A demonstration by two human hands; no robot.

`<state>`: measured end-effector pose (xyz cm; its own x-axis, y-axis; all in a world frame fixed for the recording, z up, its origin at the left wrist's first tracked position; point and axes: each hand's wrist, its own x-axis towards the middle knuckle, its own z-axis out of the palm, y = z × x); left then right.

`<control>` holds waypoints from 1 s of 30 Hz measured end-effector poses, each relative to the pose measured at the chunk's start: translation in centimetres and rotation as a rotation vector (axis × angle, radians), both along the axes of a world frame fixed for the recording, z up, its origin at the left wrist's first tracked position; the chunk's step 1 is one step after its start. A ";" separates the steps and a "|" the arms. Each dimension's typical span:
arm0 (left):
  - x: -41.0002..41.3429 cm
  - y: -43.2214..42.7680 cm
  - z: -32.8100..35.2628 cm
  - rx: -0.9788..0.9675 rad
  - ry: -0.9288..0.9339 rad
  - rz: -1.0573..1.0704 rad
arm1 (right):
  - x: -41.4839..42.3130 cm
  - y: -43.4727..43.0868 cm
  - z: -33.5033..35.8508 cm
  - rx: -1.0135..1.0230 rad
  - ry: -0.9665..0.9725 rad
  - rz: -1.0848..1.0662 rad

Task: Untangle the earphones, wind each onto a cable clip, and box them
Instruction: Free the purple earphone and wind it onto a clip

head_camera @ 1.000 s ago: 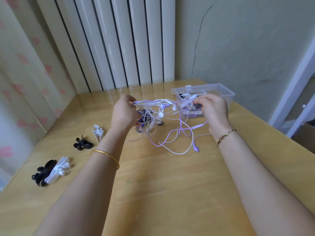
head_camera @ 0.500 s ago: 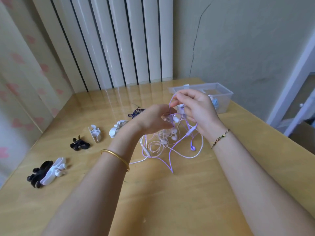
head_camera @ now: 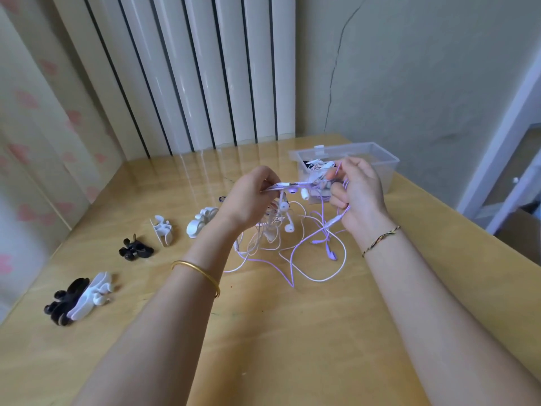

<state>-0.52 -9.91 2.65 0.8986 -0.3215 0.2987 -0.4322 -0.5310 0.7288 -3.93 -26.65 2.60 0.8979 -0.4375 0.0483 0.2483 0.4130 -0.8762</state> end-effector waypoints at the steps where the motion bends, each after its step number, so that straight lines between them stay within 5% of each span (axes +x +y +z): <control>1: 0.1 0.0 0.1 -0.006 -0.036 0.009 | 0.1 0.0 0.0 -0.027 0.010 0.002; 7: 0.2 0.1 0.6 -0.070 -0.115 0.014 | -0.4 0.5 0.1 -0.747 0.131 0.222; 14: -0.1 0.3 0.5 -0.063 -0.112 0.028 | 0.2 0.6 0.1 -1.108 0.079 0.206; 23: -0.5 0.5 0.6 -0.041 -0.064 -0.070 | 0.6 1.6 -1.1 -0.695 -0.030 0.025; 30: -0.9 0.7 1.0 -0.041 0.013 -0.091 | 0.4 1.3 -1.1 -0.620 -0.066 0.081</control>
